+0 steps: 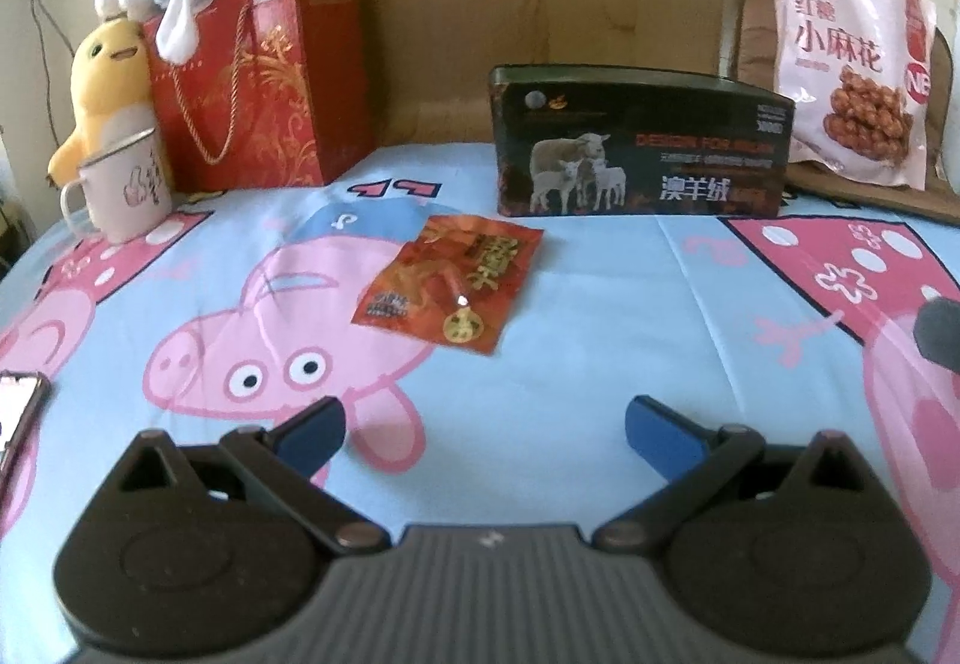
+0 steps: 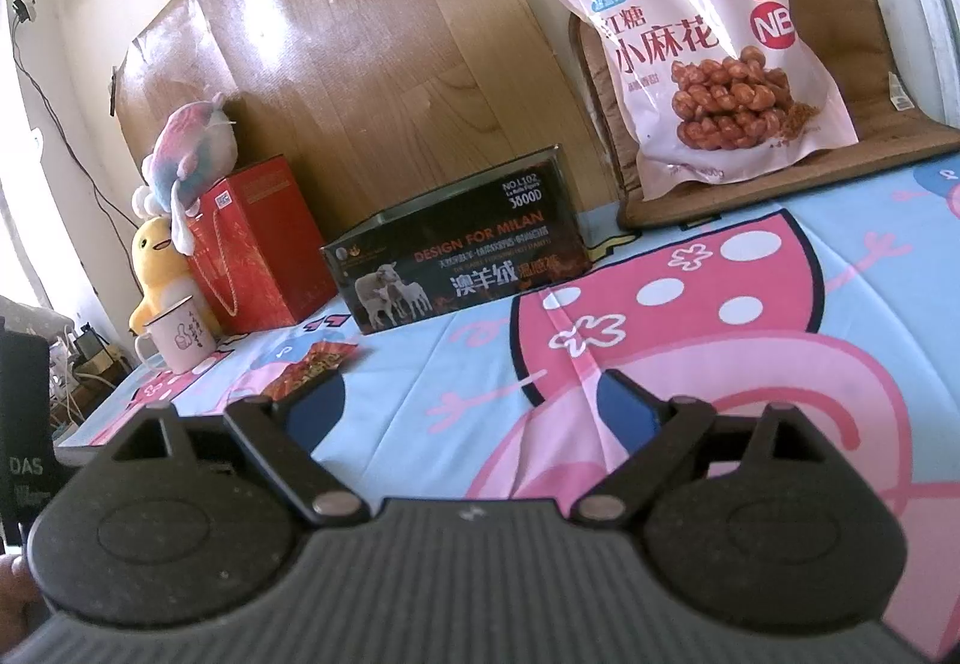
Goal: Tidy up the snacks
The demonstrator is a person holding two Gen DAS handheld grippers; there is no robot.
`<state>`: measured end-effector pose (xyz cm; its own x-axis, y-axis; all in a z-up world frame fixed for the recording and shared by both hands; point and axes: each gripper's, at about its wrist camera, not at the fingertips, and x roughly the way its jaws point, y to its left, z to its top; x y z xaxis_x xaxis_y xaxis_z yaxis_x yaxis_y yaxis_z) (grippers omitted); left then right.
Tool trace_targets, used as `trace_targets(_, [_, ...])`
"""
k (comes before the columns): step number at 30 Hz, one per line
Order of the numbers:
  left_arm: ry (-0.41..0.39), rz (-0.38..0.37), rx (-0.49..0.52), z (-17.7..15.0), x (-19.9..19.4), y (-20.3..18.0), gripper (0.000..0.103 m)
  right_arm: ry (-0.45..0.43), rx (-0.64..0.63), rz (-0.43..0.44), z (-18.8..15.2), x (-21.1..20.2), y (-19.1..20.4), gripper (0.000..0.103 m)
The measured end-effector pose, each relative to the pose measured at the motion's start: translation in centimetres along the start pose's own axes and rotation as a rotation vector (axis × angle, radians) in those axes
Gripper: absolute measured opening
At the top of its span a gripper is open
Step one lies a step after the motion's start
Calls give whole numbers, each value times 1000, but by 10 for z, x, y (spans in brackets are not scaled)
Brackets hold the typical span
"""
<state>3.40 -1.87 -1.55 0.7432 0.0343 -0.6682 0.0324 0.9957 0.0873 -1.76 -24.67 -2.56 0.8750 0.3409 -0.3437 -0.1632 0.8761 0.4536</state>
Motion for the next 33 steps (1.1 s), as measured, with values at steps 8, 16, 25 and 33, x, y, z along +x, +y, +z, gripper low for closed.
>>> trace_targets(8, [3, -4, -5, 0, 2, 3, 103, 0, 0, -1, 0, 0, 0, 93])
trace_targets(16, [-5, 6, 11, 0, 1, 1, 103, 0, 1, 1, 0, 0, -1, 93])
trace_targets(25, [-20, 26, 39, -1, -1, -4, 103, -11, 10, -14, 0, -2, -1, 94])
trace_targets(33, [-29, 31, 55, -2, -2, -6, 103, -14, 14, -18, -1, -2, -1, 95])
